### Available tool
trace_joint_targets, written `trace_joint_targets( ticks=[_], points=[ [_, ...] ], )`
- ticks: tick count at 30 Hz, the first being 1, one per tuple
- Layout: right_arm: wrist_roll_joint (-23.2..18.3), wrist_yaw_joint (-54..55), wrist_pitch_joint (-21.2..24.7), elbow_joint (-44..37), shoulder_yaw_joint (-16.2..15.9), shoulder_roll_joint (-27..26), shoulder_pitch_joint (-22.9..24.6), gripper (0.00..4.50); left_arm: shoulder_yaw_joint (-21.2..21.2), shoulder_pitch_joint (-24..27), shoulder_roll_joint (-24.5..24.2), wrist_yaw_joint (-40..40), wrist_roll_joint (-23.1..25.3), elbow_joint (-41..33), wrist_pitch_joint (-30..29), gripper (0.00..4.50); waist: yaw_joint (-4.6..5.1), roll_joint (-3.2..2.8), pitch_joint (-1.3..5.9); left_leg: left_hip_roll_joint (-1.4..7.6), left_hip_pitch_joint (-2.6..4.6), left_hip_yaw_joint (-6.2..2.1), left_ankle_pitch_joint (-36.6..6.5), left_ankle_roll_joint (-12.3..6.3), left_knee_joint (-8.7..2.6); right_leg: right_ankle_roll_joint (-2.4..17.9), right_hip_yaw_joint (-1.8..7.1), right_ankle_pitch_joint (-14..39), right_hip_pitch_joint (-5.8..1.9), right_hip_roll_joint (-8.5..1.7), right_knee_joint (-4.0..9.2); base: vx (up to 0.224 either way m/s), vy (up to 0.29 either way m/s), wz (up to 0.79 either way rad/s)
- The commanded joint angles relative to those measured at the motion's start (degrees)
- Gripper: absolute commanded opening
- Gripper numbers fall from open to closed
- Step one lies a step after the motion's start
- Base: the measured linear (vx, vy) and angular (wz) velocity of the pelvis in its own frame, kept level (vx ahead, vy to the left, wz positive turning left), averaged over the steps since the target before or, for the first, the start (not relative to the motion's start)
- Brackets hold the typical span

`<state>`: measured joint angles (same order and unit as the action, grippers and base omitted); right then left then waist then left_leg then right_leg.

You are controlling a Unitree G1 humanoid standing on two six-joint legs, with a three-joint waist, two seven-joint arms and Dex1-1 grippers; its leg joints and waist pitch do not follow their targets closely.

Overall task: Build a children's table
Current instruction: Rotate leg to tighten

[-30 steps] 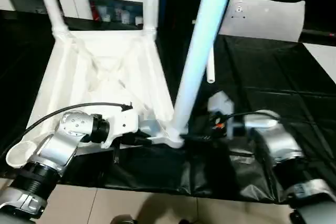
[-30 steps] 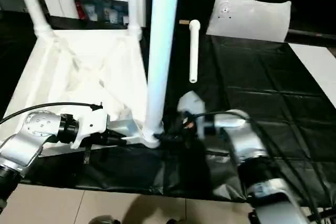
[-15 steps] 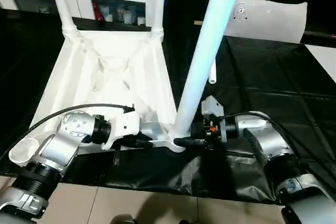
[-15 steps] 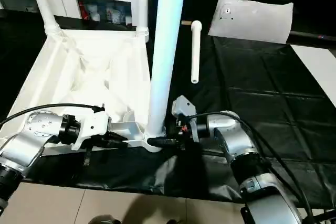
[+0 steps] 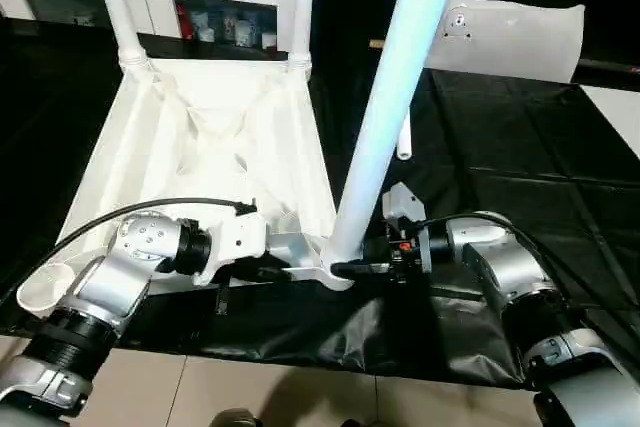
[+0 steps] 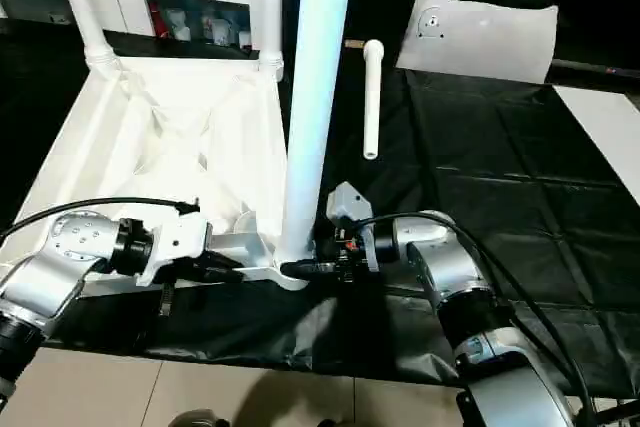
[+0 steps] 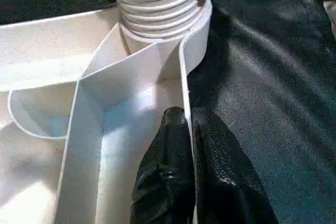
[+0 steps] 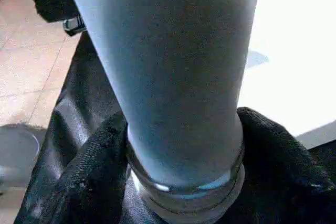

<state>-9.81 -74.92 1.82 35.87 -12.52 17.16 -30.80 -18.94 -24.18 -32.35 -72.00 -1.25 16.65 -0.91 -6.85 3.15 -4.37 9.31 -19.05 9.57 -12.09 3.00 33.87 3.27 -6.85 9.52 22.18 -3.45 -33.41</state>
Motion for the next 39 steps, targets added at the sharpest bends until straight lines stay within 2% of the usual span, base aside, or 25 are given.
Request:
trace_joint_targets(
  ticks=[1,4,7,10,11,12,13,14,15,16,17,18,19,20,21,22,23,24,25,26,27,29,33,35,39],
  points=[
    [-1.00,0.06,2.05,-2.41,-0.61,-0.32,1.87,2.77,-2.80,-0.24,1.94,0.88,1.03,-0.79,-1.65,0.00,0.39,-0.43,4.17,5.03,-0.01,-1.14,-4.41,-3.03,-3.98,9.85,4.63,13.99,-3.02,-6.56,2.96,0.000,0.000,0.00],
    [-0.84,5.87,4.52,-6.14,-0.24,-2.26,5.40,2.77,-1.27,-1.39,4.58,6.49,1.64,-0.18,-5.73,0.00,0.23,-0.45,3.85,5.11,0.28,-1.20,-5.88,-2.40,-4.17,8.88,4.68,16.77,-2.75,-6.64,3.49,0.000,0.000,0.00],
    [1.91,14.46,5.92,-7.56,-0.55,-5.16,7.89,2.76,1.25,-2.64,8.74,11.69,-0.39,-0.35,-10.80,0.00,0.62,-0.44,3.15,4.60,0.61,-1.48,-12.00,-0.24,-4.42,4.97,4.21,30.33,-2.58,-7.03,5.49,0.000,0.000,0.00],
    [4.10,22.34,7.68,-7.31,-0.43,-8.94,8.78,2.76,2.85,-4.38,12.94,16.43,-1.31,-0.48,-14.81,0.00,1.70,-0.46,2.73,4.25,0.97,-1.80,-15.43,0.41,-4.46,2.05,3.46,36.54,-2.34,-6.81,6.61,0.000,0.000,0.00],
    [4.64,27.74,9.20,-6.59,0.41,-11.90,8.35,2.76,3.81,-5.57,15.86,19.87,-1.58,-0.32,-17.67,0.00,2.21,-0.31,2.63,3.89,1.41,-2.02,-18.11,0.45,-4.15,0.31,2.64,40.10,-2.18,-6.84,7.55,0.000,0.000,0.00],
    [4.67,33.14,11.01,-5.64,1.56,-14.87,7.41,2.76,4.96,-6.73,18.89,23.79,-1.60,-0.02,-20.46,0.00,3.02,-0.73,2.34,3.84,1.73,-2.22,-20.07,0.95,-4.00,-0.78,1.83,42.31,-2.07,-6.73,8.27,-0.059,0.017,-0.07],
    [4.57,36.57,11.67,-4.27,2.48,-16.64,6.26,2.76,5.53,-7.45,20.64,26.07,-1.52,0.44,-21.58,0.00,3.70,-1.22,2.39,3.97,2.71,-2.56,-23.05,1.16,-3.56,-1.80,0.18,43.33,-2.00,-6.72,9.52,-0.063,0.031,-0.05],
    [4.41,42.82,12.93,-1.89,4.15,-19.81,4.19,2.76,6.58,-8.74,23.78,30.16,-1.32,1.22,-23.67,0.00,4.37,-1.53,2.44,4.40,3.02,-2.63,-24.90,1.14,-3.42,-1.71,-0.70,42.01,-2.19,-6.65,9.82,-0.063,0.031,-0.05],
    [4.07,47.62,13.51,0.64,5.67,-22.18,2.09,2.76,7.46,-9.88,26.25,34.25,-0.58,2.47,-24.24,0.00,5.59,-2.25,2.57,6.52,1.43,-3.71,-29.93,1.20,-5.05,-1.79,-2.06,34.78,-4.50,-6.05,7.67,-0.053,0.061,-0.09],
    [3.91,50.40,13.36,2.68,6.47,-23.66,0.41,2.76,7.88,-10.67,27.81,36.77,-0.04,3.64,-24.23,0.00,5.31,-3.02,2.60,8.67,-0.44,-4.57,-33.92,1.32,-7.51,-0.86,-0.93,27.18,-6.38,-5.36,2.83,-0.101,0.065,-0.14],
    [3.57,52.08,13.22,4.07,7.15,-24.82,-0.74,2.76,8.22,-11.25,28.96,38.84,0.52,4.53,-24.32,0.00,4.21,-3.44,2.05,9.24,-3.22,-2.82,-42.59,2.17,-11.83,0.71,-0.16,12.87,-6.45,-3.15,-5.63,-0.101,0.065,-0.14],
    [3.40,53.88,13.15,5.65,7.99,-26.08,-1.96,2.76,8.50,-11.96,29.96,40.93,1.25,5.67,-24.24,0.00,3.60,-2.01,2.51,6.65,0.56,-0.06,-42.68,2.36,-11.11,1.11,2.62,13.50,-3.22,-2.59,-5.68,-0.054,0.000,0.13],
    [3.13,54.71,13.49,6.36,8.76,-26.80,-2.48,2.76,8.57,-12.28,30.30,41.57,1.49,6.10,-24.30,0.00,4.65,1.07,3.11,2.81,2.34,-2.22,-29.41,2.73,-3.16,1.83,4.88,38.37,-0.74,-8.70,3.55,0.088,-0.074,0.05],
    [2.97,54.83,13.64,6.48,8.99,-26.94,-2.55,2.76,8.57,-12.29,30.31,41.58,1.48,6.11,-24.33,0.00,3.19,0.86,3.52,1.52,1.18,-1.48,-19.04,1.55,-0.88,-0.15,5.78,45.71,-1.64,-10.50,5.47,0.120,-0.102,0.02],
    [2.85,55.64,14.22,6.89,9.95,-27.61,-2.82,2.76,8.55,-12.33,30.36,41.68,1.68,5.92,-24.58,0.00,1.85,0.67,3.77,2.54,-1.41,-1.95,-5.80,-1.29,-1.16,-1.04,7.67,42.87,-3.28,-11.17,4.92,0.090,-0.079,-0.17],
    [2.85,55.64,14.22,6.89,9.95,-27.61,-2.82,2.76,8.55,-12.33,30.36,41.68,1.68,5.92,-24.58,0.00,1.43,0.17,3.90,2.83,-1.86,-1.86,-2.47,-1.59,-2.27,-0.15,7.09,37.09,-3.45,-9.82,4.10,0.064,-0.054,-0.04],
    [3.48,55.70,14.15,6.99,9.85,-27.64,-2.86,2.76,8.49,-12.27,30.18,41.44,1.88,5.61,-24.68,0.00,1.80,-0.33,4.02,3.28,-1.90,-1.58,0.73,-1.79,-3.39,2.69,5.89,22.47,-2.91,-6.96,2.27,0.000,0.000,0.00],
    [3.87,55.33,14.21,6.96,9.66,-27.62,-2.78,2.76,8.50,-12.16,30.03,41.18,1.94,5.33,-24.79,0.00,2.20,-0.66,4.55,3.58,-1.81,-1.52,2.60,-2.64,-3.37,5.90,5.35,9.55,-3.02,-5.90,0.76,0.063,-0.027,-0.03],
    [4.00,55.13,14.62,7.01,9.91,-27.88,-2.72,2.76,8.69,-11.96,29.95,40.99,2.11,4.91,-25.11,0.00,2.37,-0.57,4.88,3.56,-1.78,-1.35,4.27,-4.40,-3.02,8.61,5.37,0.61,-3.16,-5.89,0.00,0.000,0.000,0.00],
    [3.99,55.06,15.07,7.45,10.32,-28.29,-2.76,2.76,8.91,-11.60,29.58,40.68,2.32,4.44,-25.58,0.00,2.38,-0.65,4.94,3.51,-1.86,-1.27,4.51,-5.26,-2.96,9.70,5.31,-1.59,-3.32,-5.98,-0.11,0.000,0.000,0.00],
    [4.04,54.99,15.08,7.73,10.29,-28.39,-2.80,2.76,8.91,-11.45,29.31,40.53,2.39,4.36,-25.63,0.00,2.35,-0.79,4.69,3.49,-1.89,-1.03,3.07,-6.39,-3.00,10.92,5.23,-1.29,-3.32,-6.18,0.37,0.000,0.000,0.00],
    [4.50,55.03,14.54,8.25,9.89,-28.34,-2.90,2.76,9.10,-11.16,28.74,40.53,2.41,4.30,-25.57,0.00,2.31,-0.92,4.51,3.62,-1.77,-0.95,-0.07,-6.10,-3.17,10.78,5.14,4.16,-3.49,-6.36,1.20,0.000,0.000,0.00],
    [4.98,54.92,13.89,8.92,9.91,-28.26,-3.11,2.76,9.37,-10.45,27.86,40.27,2.46,4.08,-25.29,0.00,2.65,-0.99,4.20,4.07,-1.38,-0.98,-5.12,-3.27,-3.70,9.08,5.19,13.30,-3.24,-6.30,2.13,0.000,0.000,0.00],
    [4.98,54.23,13.69,8.97,10.35,-28.20,-3.11,2.76,9.51,-10.12,27.49,40.22,2.58,3.97,-25.22,0.00,2.69,-0.90,4.24,4.05,-1.35,-0.97,-5.69,-2.80,-3.71,8.48,5.29,14.58,-3.25,-6.40,2.26,0.000,0.000,0.00],
    [4.75,53.46,13.56,9.17,10.90,-27.86,-3.21,3.48,9.29,-9.72,26.93,39.85,2.99,3.62,-25.13,0.00,2.76,-0.76,4.35,4.01,-1.54,-0.93,-4.05,-3.20,-3.67,8.24,5.33,12.80,-3.28,-6.39,2.04,0.000,0.000,0.00]
  ],
)
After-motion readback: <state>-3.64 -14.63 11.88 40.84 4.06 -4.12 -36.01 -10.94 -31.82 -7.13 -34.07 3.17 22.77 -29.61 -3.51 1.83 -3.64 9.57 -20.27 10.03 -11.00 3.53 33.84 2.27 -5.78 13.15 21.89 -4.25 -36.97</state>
